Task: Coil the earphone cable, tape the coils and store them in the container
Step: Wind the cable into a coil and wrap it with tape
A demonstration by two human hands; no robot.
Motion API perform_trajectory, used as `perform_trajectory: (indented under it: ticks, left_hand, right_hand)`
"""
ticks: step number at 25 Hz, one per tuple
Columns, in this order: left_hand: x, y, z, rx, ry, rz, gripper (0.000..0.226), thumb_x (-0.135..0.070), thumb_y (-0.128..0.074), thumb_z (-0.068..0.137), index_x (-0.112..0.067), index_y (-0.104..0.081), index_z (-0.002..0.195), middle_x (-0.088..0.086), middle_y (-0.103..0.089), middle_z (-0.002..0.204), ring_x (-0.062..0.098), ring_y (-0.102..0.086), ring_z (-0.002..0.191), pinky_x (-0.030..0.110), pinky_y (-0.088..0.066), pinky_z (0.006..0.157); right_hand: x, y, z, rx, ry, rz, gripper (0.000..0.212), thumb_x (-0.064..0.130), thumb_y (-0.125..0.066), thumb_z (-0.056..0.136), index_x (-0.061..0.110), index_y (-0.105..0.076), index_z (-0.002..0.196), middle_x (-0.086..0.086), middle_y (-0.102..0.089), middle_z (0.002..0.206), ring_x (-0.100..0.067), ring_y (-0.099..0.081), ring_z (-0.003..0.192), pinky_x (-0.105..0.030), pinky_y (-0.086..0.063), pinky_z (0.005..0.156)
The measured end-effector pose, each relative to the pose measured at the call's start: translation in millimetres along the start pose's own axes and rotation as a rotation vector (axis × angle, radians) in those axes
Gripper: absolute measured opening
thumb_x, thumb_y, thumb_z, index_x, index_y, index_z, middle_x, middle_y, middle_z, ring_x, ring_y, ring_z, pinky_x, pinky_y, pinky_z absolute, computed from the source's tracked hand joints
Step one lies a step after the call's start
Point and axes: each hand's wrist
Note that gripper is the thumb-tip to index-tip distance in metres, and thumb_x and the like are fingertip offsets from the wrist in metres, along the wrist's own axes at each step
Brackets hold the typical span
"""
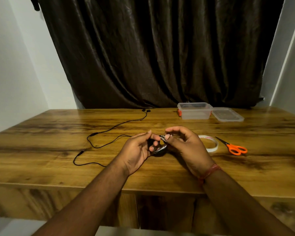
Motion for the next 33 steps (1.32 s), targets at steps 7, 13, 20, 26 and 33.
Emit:
perform_trajectory:
  ticks: [7,13,20,26,33]
  left_hand:
    - [-1.3,2.1,0.8,-0.079,-0.013,-0.015,0.037,-0.032,-0.048,0.097,0.000,-0.067,0.092,0.006,-0.056,0.075,0.013,-0.048,0.061,0.043,-0.058,0.074]
    - [3.2,3.8,9.8,-0.238,-0.036,0.061,0.020,-0.008,-0.049,0.101,-0.002,-0.068,0.098,0.009,-0.061,0.089,0.017,-0.059,0.075,0.054,-0.060,0.071]
    - [15.6,-0.3,5.1,-0.283,-0.122,0.579,0.026,-0.024,-0.071,0.089,-0.028,-0.062,0.113,-0.001,-0.059,0.114,0.016,-0.062,0.105,0.040,-0.057,0.092]
    - [16.4,-2.7,6.0,-0.257,-0.221,0.916,0.037,-0.031,-0.076,0.084,-0.026,-0.060,0.116,-0.011,-0.049,0.105,0.007,-0.054,0.094,0.021,-0.050,0.082]
    - [13.6,-2.7,2.1,-0.239,-0.206,0.768,0.019,-0.015,-0.066,0.092,-0.025,-0.066,0.109,-0.001,-0.061,0.109,0.018,-0.063,0.102,0.040,-0.057,0.091]
  right_hand:
    - [19.1,63.5,1.9,-0.201,0.117,-1.046,0.008,0.029,-0.062,0.093,0.031,-0.063,0.100,0.010,-0.060,0.107,-0.014,-0.054,0.105,-0.036,-0.047,0.090]
    - [21.2,86.6,-12.4,0.063,0.033,-1.574,0.016,0.039,-0.058,0.093,0.028,-0.063,0.103,0.005,-0.057,0.108,-0.020,-0.052,0.107,-0.033,-0.045,0.089]
    - [8.9,32.4,11.4,0.075,0.197,-1.133,0.005,0.034,-0.060,0.092,0.033,-0.062,0.087,0.013,-0.063,0.085,-0.002,-0.056,0.079,-0.031,-0.050,0.071]
    - [-4.3,26.5,4.3,0.173,0.345,-1.039,0.002,0.031,-0.065,0.091,0.029,-0.065,0.092,0.015,-0.061,0.086,0.000,-0.053,0.085,-0.024,-0.044,0.070]
    - [-1.3,32.7,-1.0,0.109,0.298,-0.935,0.006,0.023,-0.067,0.090,0.029,-0.067,0.091,0.014,-0.065,0.088,-0.001,-0.057,0.084,-0.027,-0.049,0.072]
Point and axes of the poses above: each hand's wrist, its own z-axis towards the middle knuckle, its own y-axis out of the back of the hand, x = y × z
